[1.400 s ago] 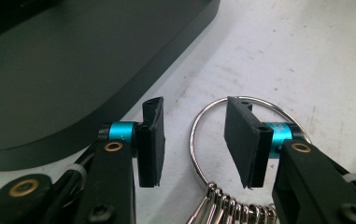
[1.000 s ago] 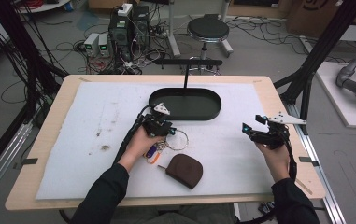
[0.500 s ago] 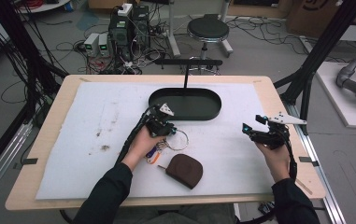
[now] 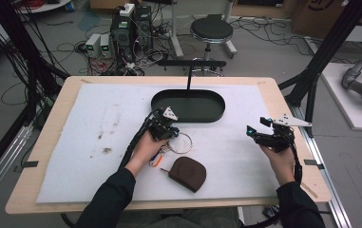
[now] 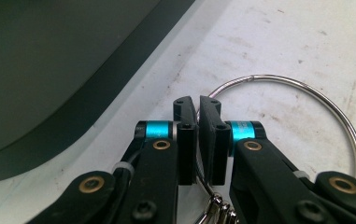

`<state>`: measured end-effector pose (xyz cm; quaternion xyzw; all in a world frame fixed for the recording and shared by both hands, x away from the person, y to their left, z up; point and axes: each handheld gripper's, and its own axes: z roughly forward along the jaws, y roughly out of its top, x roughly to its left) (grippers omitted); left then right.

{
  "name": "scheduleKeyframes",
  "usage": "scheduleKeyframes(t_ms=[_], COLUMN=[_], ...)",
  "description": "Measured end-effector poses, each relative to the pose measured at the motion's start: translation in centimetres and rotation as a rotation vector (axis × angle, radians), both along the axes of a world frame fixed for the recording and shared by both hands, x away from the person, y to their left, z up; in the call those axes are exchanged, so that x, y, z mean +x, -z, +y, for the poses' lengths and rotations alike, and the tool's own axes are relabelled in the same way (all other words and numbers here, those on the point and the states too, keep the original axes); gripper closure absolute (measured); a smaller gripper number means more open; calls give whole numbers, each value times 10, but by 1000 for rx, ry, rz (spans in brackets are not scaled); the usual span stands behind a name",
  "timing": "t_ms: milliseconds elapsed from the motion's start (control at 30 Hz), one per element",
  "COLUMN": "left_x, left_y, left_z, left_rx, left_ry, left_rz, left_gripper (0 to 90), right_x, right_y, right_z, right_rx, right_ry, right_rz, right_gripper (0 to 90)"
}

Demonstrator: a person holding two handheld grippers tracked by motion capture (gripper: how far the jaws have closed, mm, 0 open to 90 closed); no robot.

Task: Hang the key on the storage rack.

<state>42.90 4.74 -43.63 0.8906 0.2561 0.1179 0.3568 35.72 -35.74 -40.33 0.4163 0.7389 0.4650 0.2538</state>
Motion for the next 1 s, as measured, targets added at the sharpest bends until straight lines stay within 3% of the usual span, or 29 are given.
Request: scheduleKeyframes(t_ms=[133,467,800,900,1000], left_x=[0,-9,-26,-36,-42], left_y=[-3,-28,-42,-46,-45], left_z=[4,16,15,16,16], left_rx=[-38,-145,-152,-193,-183], left_ry=[-9,-17,38,64,82], left_rz=[-6,-117,-182,-201,-203], left_gripper=[856,859,859,896,896], right_x=[0,0,0,0,0], right_y=[0,0,0,1,1], right_z=[0,0,1,1,2], right_rx=[-2,-2,-4,-4,-6], right_ry=[2,0,-4,-3,-5], right_rz=[4,3,5,6,8], right_gripper=[277,278,278,277,278])
